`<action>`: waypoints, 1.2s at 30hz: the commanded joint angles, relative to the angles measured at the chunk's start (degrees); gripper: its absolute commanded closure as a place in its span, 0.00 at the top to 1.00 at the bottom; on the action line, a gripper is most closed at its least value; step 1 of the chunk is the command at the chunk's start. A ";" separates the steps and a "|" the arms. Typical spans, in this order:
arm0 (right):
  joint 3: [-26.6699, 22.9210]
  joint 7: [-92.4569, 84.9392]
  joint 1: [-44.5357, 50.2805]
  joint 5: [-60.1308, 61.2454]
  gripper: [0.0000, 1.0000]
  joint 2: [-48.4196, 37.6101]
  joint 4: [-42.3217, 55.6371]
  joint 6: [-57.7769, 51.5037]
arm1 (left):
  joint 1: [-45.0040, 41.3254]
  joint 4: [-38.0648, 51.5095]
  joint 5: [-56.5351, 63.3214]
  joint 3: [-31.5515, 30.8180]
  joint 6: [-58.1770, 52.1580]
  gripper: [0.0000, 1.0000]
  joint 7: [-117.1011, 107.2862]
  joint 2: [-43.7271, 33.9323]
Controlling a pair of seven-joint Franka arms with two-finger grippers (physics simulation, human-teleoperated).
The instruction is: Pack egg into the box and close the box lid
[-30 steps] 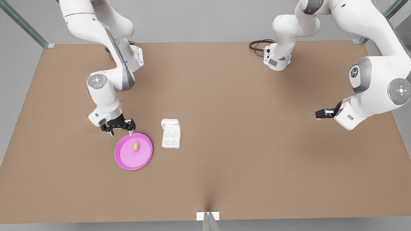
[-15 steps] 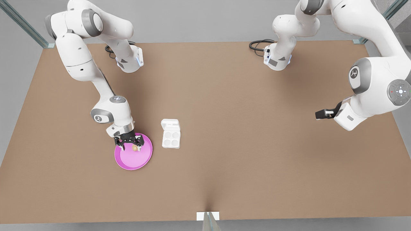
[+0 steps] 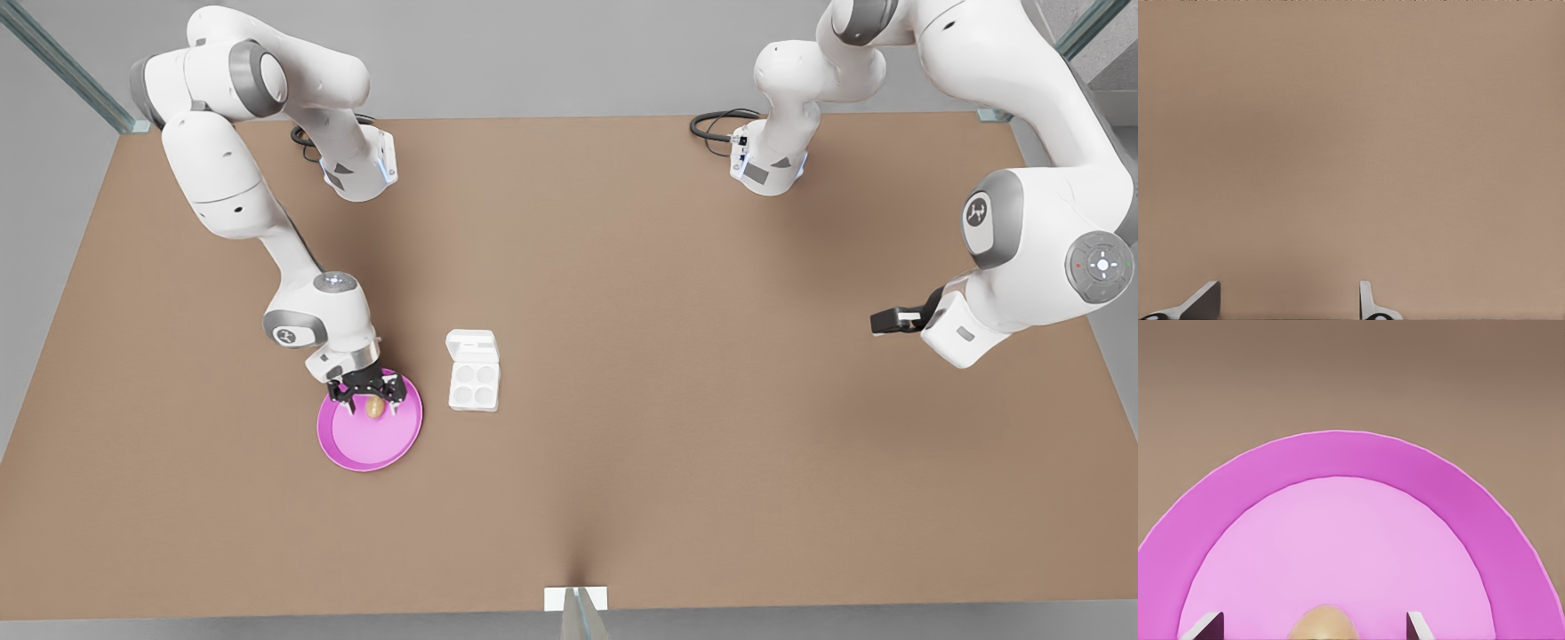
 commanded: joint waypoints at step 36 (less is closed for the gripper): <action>0.62 -4.82 0.17 6.74 0.50 -0.52 5.97 -0.09 | 0.15 0.26 0.27 0.09 0.08 1.00 -0.09 1.03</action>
